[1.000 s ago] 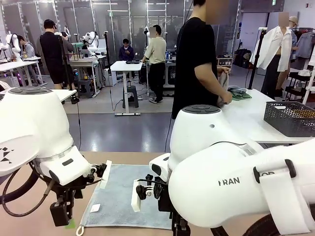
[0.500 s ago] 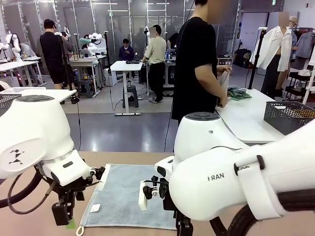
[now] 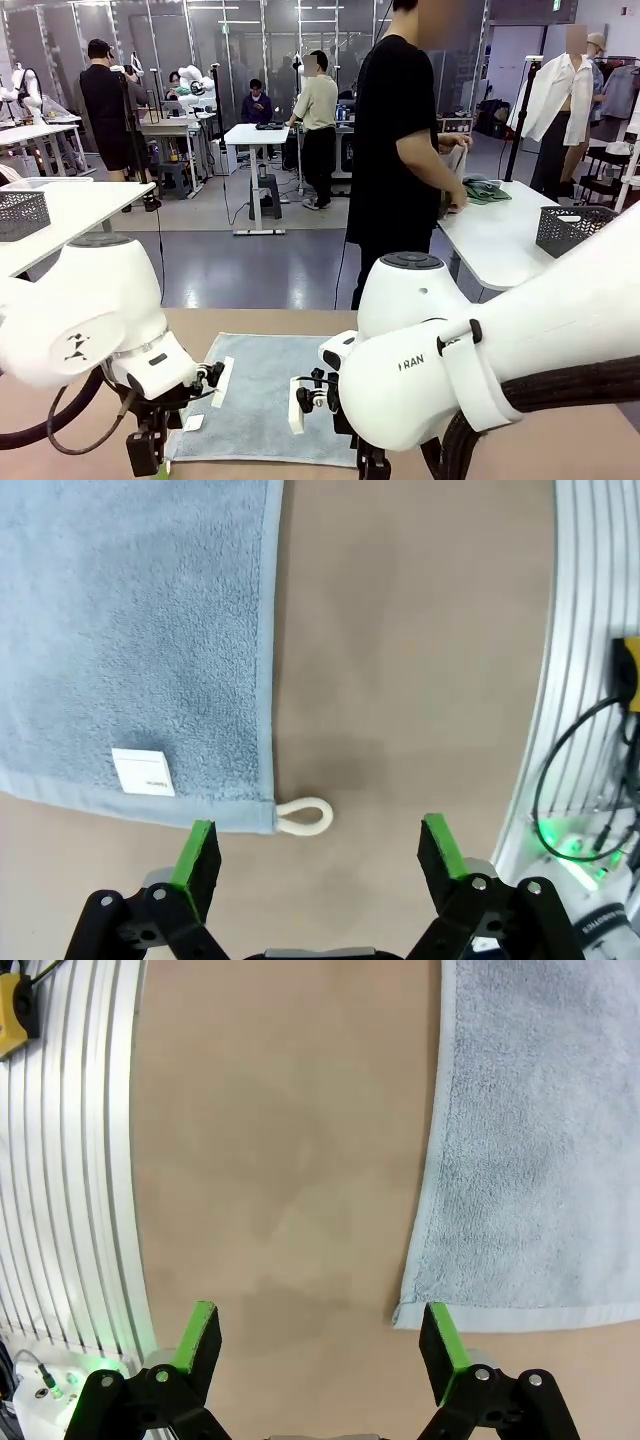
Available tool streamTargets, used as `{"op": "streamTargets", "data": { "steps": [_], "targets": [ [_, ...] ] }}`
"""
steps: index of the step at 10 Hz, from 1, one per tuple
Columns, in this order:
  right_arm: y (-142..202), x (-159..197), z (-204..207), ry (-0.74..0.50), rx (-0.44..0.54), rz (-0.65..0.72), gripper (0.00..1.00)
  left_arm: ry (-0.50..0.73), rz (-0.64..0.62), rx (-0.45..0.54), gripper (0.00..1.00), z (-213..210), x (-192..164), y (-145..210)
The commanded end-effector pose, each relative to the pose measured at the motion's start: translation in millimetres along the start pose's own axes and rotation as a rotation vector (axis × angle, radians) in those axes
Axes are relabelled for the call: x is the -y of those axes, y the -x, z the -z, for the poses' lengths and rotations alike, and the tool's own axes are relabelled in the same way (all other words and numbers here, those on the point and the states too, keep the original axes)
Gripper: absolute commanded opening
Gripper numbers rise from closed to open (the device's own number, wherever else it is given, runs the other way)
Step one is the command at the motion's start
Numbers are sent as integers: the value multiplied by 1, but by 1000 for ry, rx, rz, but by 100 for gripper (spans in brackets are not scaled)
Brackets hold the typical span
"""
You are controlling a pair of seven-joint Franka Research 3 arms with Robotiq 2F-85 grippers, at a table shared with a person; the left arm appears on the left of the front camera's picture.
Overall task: Fold the towels and place them in the basket.
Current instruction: When a person lays out a Towel with hook on the table, fold it in half twice.
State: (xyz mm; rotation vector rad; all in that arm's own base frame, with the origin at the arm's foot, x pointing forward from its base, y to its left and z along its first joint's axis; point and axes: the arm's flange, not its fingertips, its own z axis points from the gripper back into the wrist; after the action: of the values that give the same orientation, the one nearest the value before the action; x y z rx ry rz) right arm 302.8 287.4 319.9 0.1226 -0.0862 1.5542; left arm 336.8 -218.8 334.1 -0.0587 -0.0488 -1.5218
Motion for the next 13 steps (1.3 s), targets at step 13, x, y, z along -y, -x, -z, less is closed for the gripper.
{"op": "streamTargets", "data": {
  "steps": [13],
  "targets": [
    [34, -4, 42, -4, 8, 8, 100, -81, 45, 7, 100, 57, 21, 37]
  ]
}}
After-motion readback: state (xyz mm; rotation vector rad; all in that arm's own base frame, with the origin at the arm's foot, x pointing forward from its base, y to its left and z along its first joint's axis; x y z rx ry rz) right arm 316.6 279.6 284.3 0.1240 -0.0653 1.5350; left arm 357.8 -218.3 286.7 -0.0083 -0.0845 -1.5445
